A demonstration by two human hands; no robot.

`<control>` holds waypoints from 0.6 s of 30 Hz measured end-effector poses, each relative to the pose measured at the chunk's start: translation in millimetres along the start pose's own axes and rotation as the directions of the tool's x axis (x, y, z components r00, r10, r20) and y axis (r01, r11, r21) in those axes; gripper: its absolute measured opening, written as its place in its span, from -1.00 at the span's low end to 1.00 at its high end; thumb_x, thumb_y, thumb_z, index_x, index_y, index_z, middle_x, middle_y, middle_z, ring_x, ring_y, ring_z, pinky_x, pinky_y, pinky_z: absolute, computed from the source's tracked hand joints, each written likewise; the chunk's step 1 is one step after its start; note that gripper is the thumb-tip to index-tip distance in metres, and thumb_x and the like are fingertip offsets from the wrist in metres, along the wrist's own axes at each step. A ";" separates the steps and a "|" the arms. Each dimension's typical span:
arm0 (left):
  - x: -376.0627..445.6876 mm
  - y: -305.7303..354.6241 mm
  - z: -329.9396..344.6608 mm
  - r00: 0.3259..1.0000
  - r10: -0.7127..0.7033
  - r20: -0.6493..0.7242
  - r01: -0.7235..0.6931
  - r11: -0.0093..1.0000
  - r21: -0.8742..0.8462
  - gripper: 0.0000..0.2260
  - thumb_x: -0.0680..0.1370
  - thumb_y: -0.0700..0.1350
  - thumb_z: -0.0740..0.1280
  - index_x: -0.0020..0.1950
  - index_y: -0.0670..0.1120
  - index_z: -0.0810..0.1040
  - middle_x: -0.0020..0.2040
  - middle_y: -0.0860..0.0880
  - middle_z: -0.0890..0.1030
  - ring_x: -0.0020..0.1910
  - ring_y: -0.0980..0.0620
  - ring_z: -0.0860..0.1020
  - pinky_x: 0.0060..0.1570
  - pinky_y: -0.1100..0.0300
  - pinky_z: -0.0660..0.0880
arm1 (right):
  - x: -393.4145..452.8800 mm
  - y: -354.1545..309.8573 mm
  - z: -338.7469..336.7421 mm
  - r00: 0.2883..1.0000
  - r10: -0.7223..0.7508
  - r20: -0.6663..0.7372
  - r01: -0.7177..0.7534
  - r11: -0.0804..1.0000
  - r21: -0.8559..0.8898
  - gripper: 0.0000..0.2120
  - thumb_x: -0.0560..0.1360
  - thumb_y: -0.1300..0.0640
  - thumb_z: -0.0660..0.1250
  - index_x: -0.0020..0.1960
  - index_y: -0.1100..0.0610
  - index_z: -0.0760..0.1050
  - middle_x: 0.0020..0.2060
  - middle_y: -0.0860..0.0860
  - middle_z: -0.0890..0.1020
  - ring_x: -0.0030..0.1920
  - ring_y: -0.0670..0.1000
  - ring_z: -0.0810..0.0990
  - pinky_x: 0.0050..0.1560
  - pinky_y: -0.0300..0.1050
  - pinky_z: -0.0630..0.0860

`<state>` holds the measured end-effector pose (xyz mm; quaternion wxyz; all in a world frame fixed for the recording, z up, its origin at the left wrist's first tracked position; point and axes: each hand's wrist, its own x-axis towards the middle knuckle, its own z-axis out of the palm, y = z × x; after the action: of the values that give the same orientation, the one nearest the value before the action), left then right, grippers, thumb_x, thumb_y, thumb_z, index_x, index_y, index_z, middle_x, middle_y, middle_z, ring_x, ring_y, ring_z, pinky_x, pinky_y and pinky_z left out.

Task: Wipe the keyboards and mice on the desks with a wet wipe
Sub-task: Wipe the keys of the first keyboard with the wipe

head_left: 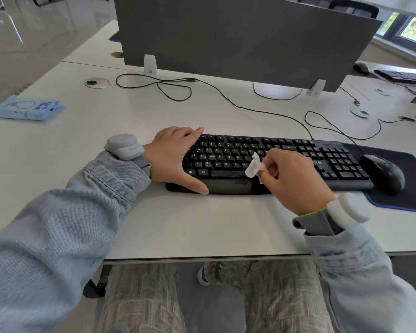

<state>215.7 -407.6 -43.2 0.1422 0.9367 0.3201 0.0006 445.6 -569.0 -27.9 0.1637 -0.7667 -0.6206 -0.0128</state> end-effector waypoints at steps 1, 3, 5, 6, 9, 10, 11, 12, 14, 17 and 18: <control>-0.2 0.1 0.0 1.000 -0.001 0.000 0.001 1.000 0.000 0.36 0.02 0.65 0.19 0.65 0.04 -0.17 0.59 0.05 0.08 0.56 0.00 0.00 0.56 0.06 -0.06 | 0.2 -2.4 0.9 1.000 -0.003 0.001 0.003 1.000 -0.005 -0.90 0.51 0.01 0.29 -0.15 -0.01 0.45 -0.31 -0.12 0.52 -0.16 0.03 0.50 0.02 0.02 0.36; -0.5 0.4 -0.3 1.000 -0.003 0.005 0.003 1.000 -0.007 0.36 0.02 0.65 0.20 0.65 0.04 -0.17 0.59 0.05 0.08 0.56 0.01 -0.01 0.56 0.06 -0.07 | 1.9 -11.7 4.5 1.000 -0.019 0.005 0.020 1.000 -0.010 -0.91 0.52 0.01 0.28 -0.13 -0.01 0.45 -0.29 -0.12 0.53 -0.14 0.02 0.50 0.05 0.01 0.35; -0.5 0.9 -0.2 1.000 -0.005 0.005 0.005 1.000 -0.013 0.36 0.02 0.64 0.20 0.65 0.04 -0.17 0.59 0.05 0.08 0.56 0.01 -0.01 0.56 0.05 -0.06 | 3.8 -24.8 8.6 0.999 -0.048 0.007 0.048 0.999 0.003 -0.92 0.53 0.01 0.27 -0.13 -0.01 0.45 -0.27 -0.11 0.54 -0.12 0.03 0.50 0.06 0.02 0.34; -0.5 0.8 -0.2 1.000 -0.005 0.003 0.005 1.000 -0.012 0.36 0.02 0.64 0.20 0.66 0.04 -0.16 0.59 0.05 0.08 0.56 0.01 -0.01 0.56 0.05 -0.06 | 4.8 -33.0 10.6 0.998 -0.064 0.009 0.064 0.998 0.009 -0.92 0.53 0.01 0.26 -0.12 -0.01 0.45 -0.24 -0.11 0.55 -0.10 0.04 0.50 0.07 0.03 0.35; 0.4 1.4 -0.1 1.000 -0.002 0.000 0.002 1.000 0.000 0.36 0.01 0.65 0.19 0.65 0.03 -0.16 0.59 0.04 0.08 0.56 0.00 0.00 0.56 0.03 -0.04 | 8.0 -59.4 17.9 0.992 -0.122 0.016 0.122 0.993 0.004 -0.90 0.54 0.01 0.23 -0.08 0.00 0.47 -0.17 -0.08 0.57 -0.05 0.05 0.49 0.11 0.07 0.34; 0.5 1.3 0.0 1.000 -0.003 -0.001 0.003 1.000 0.004 0.36 0.01 0.65 0.18 0.65 0.03 -0.16 0.59 0.04 0.08 0.56 -0.01 0.00 0.56 0.03 -0.04 | 8.9 -67.8 21.0 0.990 -0.140 0.013 0.140 0.990 0.002 -0.90 0.54 0.01 0.22 -0.07 0.01 0.47 -0.15 -0.07 0.57 -0.05 0.06 0.49 0.10 0.06 0.34; 1.1 1.5 0.5 1.000 0.000 -0.003 0.000 1.000 0.008 0.36 0.01 0.65 0.18 0.65 0.03 -0.16 0.59 0.04 0.08 0.56 -0.01 0.01 0.56 0.03 -0.03 | 9.1 -74.1 23.4 0.989 -0.149 0.011 0.150 0.989 -0.003 -0.90 0.55 0.02 0.22 -0.05 0.03 0.47 -0.14 -0.06 0.56 -0.05 0.07 0.48 0.09 0.05 0.33; 1.6 0.7 1.0 1.000 0.003 -0.006 -0.003 1.000 0.014 0.36 0.01 0.66 0.18 0.65 0.02 -0.16 0.59 0.04 0.09 0.56 -0.02 0.01 0.56 0.02 -0.02 | 9.3 -78.4 25.5 0.988 -0.154 0.008 0.154 0.988 -0.008 -0.90 0.55 0.03 0.21 -0.05 0.03 0.45 -0.14 -0.05 0.55 -0.05 0.08 0.47 0.07 0.04 0.32; 3.4 -1.6 2.6 1.000 0.014 -0.015 -0.013 0.999 0.032 0.38 0.00 0.69 0.16 0.66 0.01 -0.14 0.59 0.03 0.11 0.56 -0.05 0.04 0.56 0.00 0.00 | 8.5 -77.6 26.7 0.990 -0.141 0.002 0.141 0.990 -0.012 -0.92 0.55 0.04 0.20 -0.05 0.03 0.42 -0.13 -0.04 0.53 -0.06 0.08 0.46 0.05 0.04 0.33; 5.3 -3.9 4.7 0.999 0.026 -0.030 -0.024 0.998 0.066 0.40 -0.02 0.76 0.04 0.65 0.01 -0.11 0.57 0.03 0.14 0.56 -0.06 0.05 0.56 -0.06 -0.02 | 4.9 -57.2 22.4 0.998 -0.067 -0.016 0.067 0.998 0.009 -0.92 0.55 0.03 0.20 -0.08 0.02 0.39 -0.17 -0.05 0.52 -0.11 0.08 0.48 0.01 0.04 0.34; 5.3 -3.7 5.1 0.999 0.029 -0.035 -0.026 0.997 0.074 0.40 -0.02 0.77 0.01 0.65 0.01 -0.11 0.56 0.03 0.15 0.55 -0.05 0.05 0.56 -0.08 -0.03 | 3.2 -47.9 20.3 0.999 -0.035 -0.027 0.035 0.999 0.011 -0.92 0.54 0.02 0.21 -0.09 0.02 0.38 -0.19 -0.06 0.52 -0.12 0.08 0.48 0.01 0.04 0.35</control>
<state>218.1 -403.0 -49.6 0.1017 0.9454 0.3096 0.0078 396.8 -552.1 -35.2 0.1760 -0.7546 -0.6318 -0.0222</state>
